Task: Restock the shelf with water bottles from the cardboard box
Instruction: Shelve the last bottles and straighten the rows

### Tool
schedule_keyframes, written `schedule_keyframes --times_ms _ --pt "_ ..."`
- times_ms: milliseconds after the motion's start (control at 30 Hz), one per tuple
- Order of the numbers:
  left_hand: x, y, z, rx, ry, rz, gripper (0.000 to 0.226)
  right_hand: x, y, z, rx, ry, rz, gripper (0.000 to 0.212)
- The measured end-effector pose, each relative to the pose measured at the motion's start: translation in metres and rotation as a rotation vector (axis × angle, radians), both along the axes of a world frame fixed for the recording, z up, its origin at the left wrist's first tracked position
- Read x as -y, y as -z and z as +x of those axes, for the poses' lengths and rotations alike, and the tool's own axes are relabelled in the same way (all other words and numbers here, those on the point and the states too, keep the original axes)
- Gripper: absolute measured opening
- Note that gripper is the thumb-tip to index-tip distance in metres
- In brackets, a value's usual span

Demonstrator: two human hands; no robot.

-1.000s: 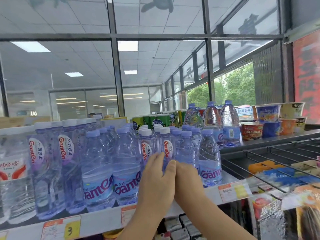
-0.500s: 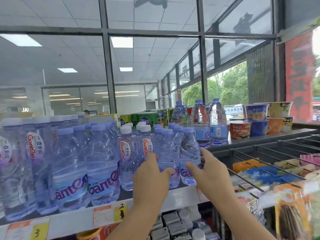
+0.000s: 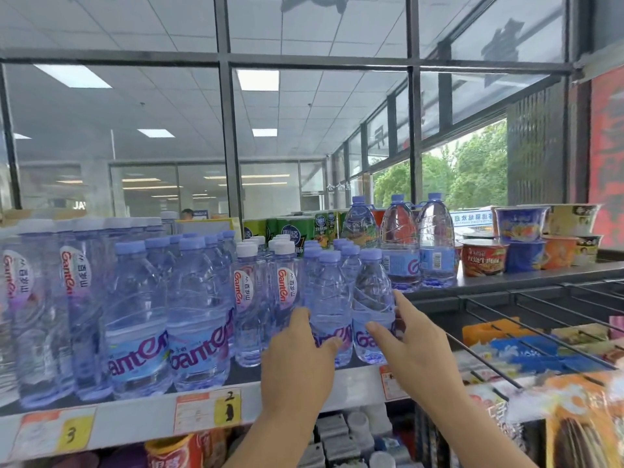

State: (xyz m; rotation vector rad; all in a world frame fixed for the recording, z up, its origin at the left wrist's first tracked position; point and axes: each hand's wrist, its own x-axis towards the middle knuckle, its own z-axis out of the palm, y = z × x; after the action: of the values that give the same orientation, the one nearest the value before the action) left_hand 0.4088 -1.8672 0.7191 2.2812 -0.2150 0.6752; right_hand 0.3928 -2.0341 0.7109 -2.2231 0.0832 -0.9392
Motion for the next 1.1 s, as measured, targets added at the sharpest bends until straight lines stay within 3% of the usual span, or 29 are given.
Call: schedule_keyframes --times_ms 200,367,600,800,1100 --pt "-0.003 0.003 -0.005 0.026 0.041 -0.008 0.059 -0.001 0.006 -0.007 0.079 -0.038 -0.013 0.049" --pt "-0.005 0.023 -0.025 0.192 0.145 -0.085 0.042 -0.007 0.015 -0.021 0.121 -0.005 -0.030 0.060" --pt "-0.012 0.050 -0.046 0.230 0.329 -0.205 0.034 -0.032 0.035 -0.060 0.099 0.023 -0.082 0.045" --pt "-0.020 0.129 -0.072 0.052 0.509 -0.275 0.022 -0.053 0.113 -0.116 -0.027 0.082 -0.053 0.040" --pt "-0.039 0.355 -0.130 -0.490 0.559 -0.186 0.022 -0.064 0.326 -0.202 -0.466 0.145 0.043 0.033"
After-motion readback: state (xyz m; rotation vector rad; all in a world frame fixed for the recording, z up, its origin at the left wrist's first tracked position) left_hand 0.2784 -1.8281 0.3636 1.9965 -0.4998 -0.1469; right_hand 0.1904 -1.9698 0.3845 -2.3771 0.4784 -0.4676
